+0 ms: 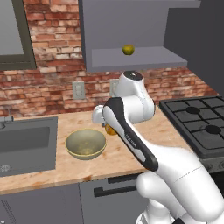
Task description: Pick the oranges from the cabinet and place them in one bowl. Pick the corn from the sink and place it in the other bowl.
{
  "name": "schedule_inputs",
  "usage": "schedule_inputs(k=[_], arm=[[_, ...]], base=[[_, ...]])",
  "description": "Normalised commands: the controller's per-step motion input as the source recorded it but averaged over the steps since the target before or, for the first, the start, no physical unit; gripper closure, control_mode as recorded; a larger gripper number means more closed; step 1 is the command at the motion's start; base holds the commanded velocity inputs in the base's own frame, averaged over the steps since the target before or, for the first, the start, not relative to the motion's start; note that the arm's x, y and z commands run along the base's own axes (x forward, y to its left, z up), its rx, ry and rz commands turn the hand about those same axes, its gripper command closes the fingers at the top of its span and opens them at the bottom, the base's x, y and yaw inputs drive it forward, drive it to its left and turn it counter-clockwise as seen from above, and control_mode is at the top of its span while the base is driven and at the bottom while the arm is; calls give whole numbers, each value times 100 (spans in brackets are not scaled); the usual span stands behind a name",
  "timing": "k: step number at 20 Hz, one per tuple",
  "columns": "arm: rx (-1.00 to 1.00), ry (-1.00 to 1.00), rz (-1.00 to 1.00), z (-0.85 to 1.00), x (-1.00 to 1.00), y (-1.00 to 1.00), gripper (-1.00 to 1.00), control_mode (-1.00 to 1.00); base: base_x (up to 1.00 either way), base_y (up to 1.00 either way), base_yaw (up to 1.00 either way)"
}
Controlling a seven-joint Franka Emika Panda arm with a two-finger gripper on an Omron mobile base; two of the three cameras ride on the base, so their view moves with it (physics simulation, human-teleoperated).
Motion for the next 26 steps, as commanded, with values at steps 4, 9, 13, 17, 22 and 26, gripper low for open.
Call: schedule_inputs(k=[4,9,13,17,22,26], arm=[[0,10,0,-42,33,22,100,-100],[0,5,0,-19,46,20,100,-100],[0,4,0,-9,49,17,100,-100],[0,5,0,-5,47,14,100,-100],[0,9,0,-19,28,18,100,-100],[0,7,0,-29,0,29,100,-100]], base=[[0,0,0],[0,0,0],[0,0,0],[0,0,0],[0,0,0],[0,0,0]])
